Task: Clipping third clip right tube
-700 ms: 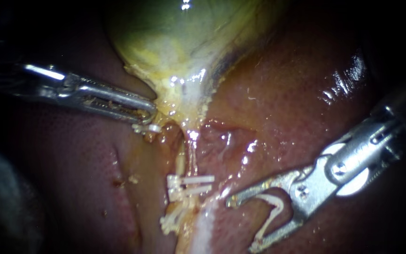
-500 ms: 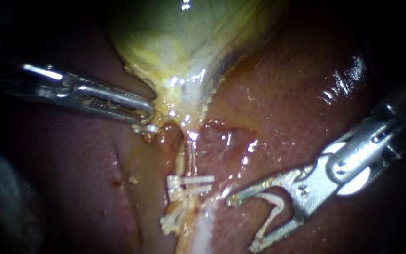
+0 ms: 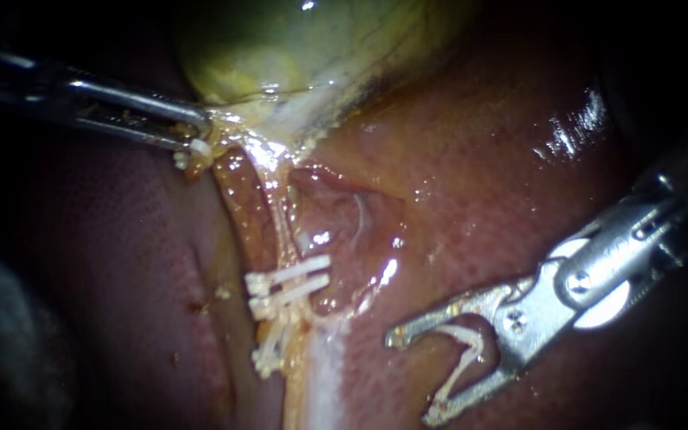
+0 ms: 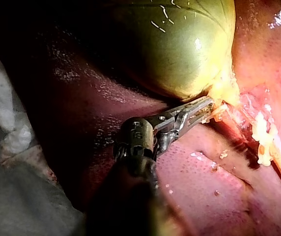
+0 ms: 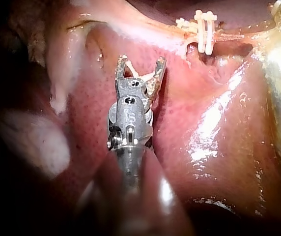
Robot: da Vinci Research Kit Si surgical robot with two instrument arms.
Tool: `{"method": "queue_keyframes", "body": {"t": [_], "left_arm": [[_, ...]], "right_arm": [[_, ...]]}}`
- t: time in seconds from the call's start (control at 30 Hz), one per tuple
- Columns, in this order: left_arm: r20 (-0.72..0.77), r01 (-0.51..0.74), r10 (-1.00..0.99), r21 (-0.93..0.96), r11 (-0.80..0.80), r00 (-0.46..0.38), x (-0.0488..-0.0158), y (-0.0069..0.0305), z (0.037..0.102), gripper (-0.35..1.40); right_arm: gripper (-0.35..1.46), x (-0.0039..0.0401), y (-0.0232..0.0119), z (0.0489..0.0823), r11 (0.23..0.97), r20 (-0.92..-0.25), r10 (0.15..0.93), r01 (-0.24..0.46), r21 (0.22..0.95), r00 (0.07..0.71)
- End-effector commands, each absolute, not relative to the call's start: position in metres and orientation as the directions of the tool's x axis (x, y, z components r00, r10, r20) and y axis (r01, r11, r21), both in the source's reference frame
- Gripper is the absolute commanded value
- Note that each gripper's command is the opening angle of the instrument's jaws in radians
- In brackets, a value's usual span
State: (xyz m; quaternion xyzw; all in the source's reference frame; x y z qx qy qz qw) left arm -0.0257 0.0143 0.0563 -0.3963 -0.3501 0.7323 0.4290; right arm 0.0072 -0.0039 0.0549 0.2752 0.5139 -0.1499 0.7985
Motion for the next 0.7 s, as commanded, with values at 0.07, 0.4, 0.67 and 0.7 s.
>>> {"method": "queue_keyframes", "body": {"t": [0.07, 0.4, 0.67, 0.7], "left_arm": [[-0.282, -0.354, 0.906, -0.851, -0.388, -0.316, -0.0259, 0.0140, 0.0564, -0.35], [-0.282, -0.357, 0.906, -0.850, -0.388, -0.314, -0.0261, 0.0137, 0.0564, -0.35], [-0.282, -0.358, 0.907, -0.849, -0.388, -0.313, -0.0262, 0.0136, 0.0564, -0.35], [-0.282, -0.358, 0.907, -0.849, -0.388, -0.313, -0.0262, 0.0135, 0.0563, -0.35]], "right_arm": [[0.50, 0.0073, -0.0032, 0.0545, 0.820, -0.908, 0.078, 0.492, 0.293, 0.411], [0.48, 0.0090, 0.0022, 0.0530, 0.717, -0.692, 0.542, 0.167, 0.677, 0.478], [0.49, 0.0111, 0.0038, 0.0557, 0.549, -0.476, 0.752, -0.035, 0.835, 0.455], [0.49, 0.0115, 0.0040, 0.0560, 0.530, -0.455, 0.770, -0.051, 0.847, 0.446]]}}
